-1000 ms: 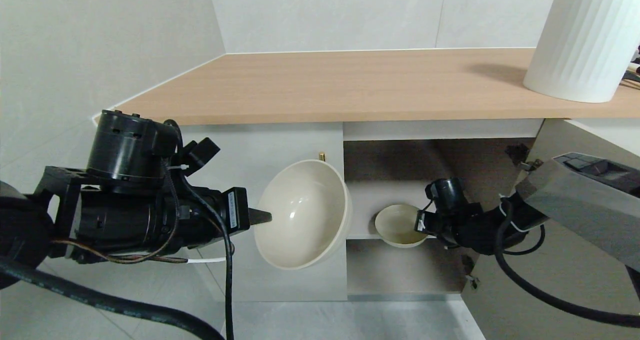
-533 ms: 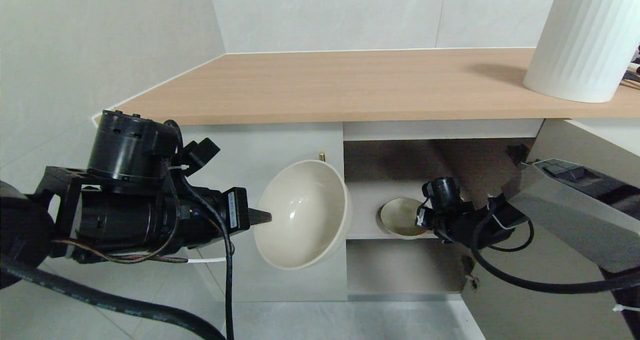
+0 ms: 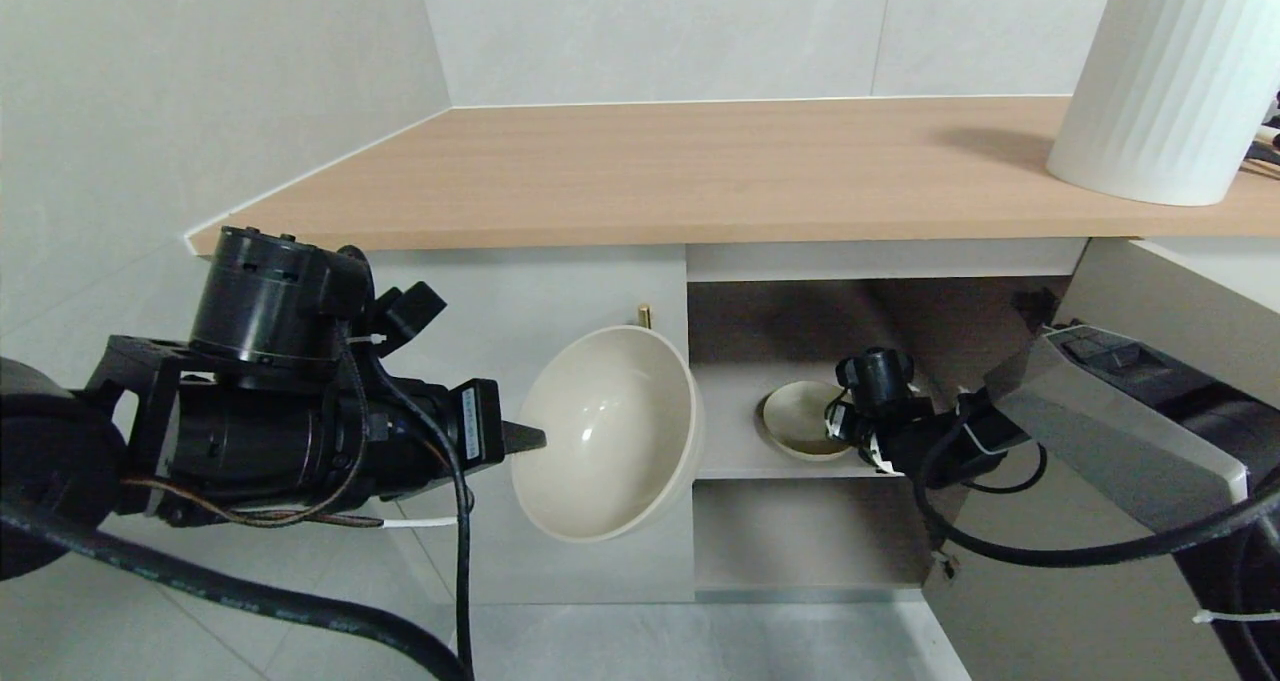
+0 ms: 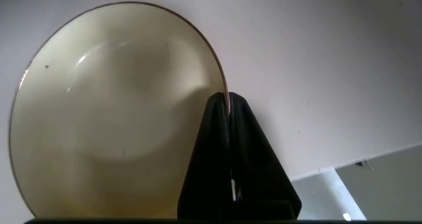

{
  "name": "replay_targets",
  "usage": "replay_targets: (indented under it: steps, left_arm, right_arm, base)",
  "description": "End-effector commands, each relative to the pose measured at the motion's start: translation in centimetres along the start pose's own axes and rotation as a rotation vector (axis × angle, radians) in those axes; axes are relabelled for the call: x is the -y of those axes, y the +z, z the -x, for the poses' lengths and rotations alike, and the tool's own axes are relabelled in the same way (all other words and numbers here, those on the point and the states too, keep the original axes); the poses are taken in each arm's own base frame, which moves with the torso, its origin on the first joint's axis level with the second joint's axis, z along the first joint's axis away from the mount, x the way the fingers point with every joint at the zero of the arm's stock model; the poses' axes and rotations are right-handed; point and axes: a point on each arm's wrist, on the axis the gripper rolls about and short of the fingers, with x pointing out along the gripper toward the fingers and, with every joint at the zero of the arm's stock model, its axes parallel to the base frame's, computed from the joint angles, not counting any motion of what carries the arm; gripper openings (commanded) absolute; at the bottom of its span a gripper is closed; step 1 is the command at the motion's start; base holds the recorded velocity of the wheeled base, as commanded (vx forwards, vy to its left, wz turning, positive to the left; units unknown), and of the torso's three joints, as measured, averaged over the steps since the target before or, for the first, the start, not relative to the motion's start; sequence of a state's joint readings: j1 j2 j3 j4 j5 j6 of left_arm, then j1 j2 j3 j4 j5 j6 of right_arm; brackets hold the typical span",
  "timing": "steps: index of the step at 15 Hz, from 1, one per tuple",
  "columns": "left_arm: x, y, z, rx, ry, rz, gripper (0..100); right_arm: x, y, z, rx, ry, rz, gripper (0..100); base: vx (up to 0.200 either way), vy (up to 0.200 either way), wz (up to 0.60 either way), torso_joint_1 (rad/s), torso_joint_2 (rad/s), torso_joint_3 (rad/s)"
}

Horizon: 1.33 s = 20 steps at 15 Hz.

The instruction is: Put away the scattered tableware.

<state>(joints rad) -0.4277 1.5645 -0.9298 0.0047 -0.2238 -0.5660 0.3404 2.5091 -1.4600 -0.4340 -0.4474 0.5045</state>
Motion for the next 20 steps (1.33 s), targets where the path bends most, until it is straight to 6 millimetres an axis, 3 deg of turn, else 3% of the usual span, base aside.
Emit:
replay_targets:
  steps: [1,8,9,13,16,18,20]
  left_arm:
    - [-0.1,0.0,-0.4,-0.011,0.006,0.004,0]
    - [-0.4,-0.2,-1.4,-0.035,0.024,0.010,0]
    - [-0.5,-0.2,-1.5,-0.038,0.026,0.011,0]
    - [-0.7,-0.5,-2.5,-0.064,0.041,0.017,0]
    - [-0.7,-0.8,-3.3,-0.087,0.050,0.018,0]
    - [-0.7,-1.5,-4.6,-0.114,0.090,0.008,0]
    - [-1.0,-2.8,-7.1,-0.147,0.196,-0.013,0]
  right_arm:
    - [-0.1,-0.1,-0.3,0.005,0.000,-0.002,0]
    - [-0.2,0.9,-1.0,0.030,-0.001,-0.020,0]
    - [-0.2,1.0,-1.1,0.029,-0.003,-0.020,100]
    - [0.0,1.4,-0.6,0.031,-0.006,-0.025,100]
    - [0.3,1.9,1.8,0.011,0.009,-0.012,100]
    - [-0.6,2.0,5.2,-0.025,0.090,0.014,100]
    - [-1.3,1.7,9.4,-0.089,0.218,0.053,100]
  base:
    - [0.000,0.000,0.00,0.000,0.00,0.000]
    - [0.000,0.000,0.00,0.000,0.00,0.000]
    - [0.000,0.000,0.00,0.000,0.00,0.000]
    - [0.000,0.000,0.00,0.000,0.00,0.000]
    - [0.000,0.000,0.00,0.000,0.00,0.000]
    - [0.000,0.000,0.00,0.000,0.00,0.000]
    - [0.000,0.000,0.00,0.000,0.00,0.000]
